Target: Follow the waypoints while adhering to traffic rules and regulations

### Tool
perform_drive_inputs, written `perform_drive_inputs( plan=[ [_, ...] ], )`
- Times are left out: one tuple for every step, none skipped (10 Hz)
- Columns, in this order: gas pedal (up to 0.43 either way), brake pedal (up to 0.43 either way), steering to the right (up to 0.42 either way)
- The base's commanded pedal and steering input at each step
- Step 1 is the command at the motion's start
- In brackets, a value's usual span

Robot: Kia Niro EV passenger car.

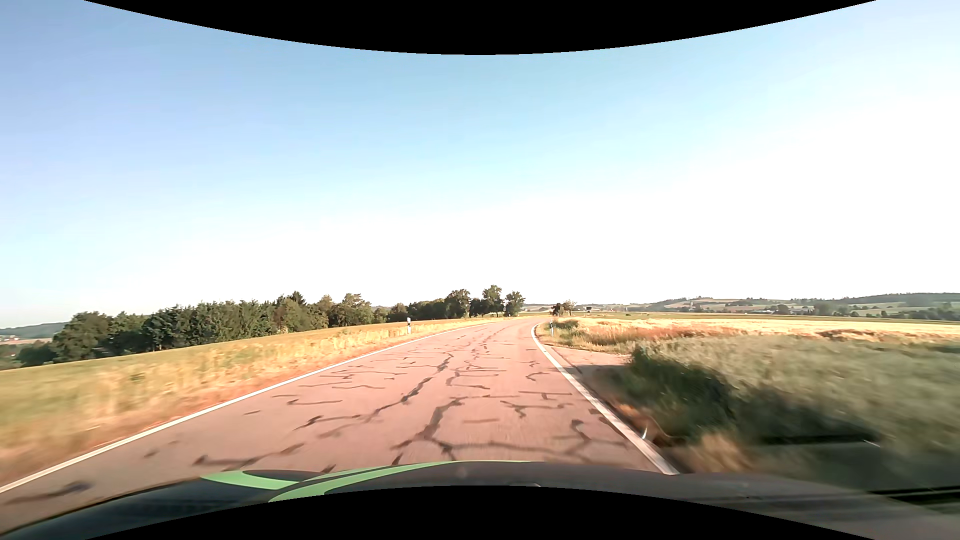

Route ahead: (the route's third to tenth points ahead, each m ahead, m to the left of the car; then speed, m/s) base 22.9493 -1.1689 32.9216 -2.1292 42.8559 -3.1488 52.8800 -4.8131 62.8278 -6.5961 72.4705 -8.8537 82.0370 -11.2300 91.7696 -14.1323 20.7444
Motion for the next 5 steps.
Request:
perform_drive_inputs(
  plan=[
    [0.280,0.000,0.021],
    [0.280,0.000,0.021],
    [0.280,0.000,0.021],
    [0.280,0.000,0.021],
    [0.280,0.000,0.021]
  ],
)
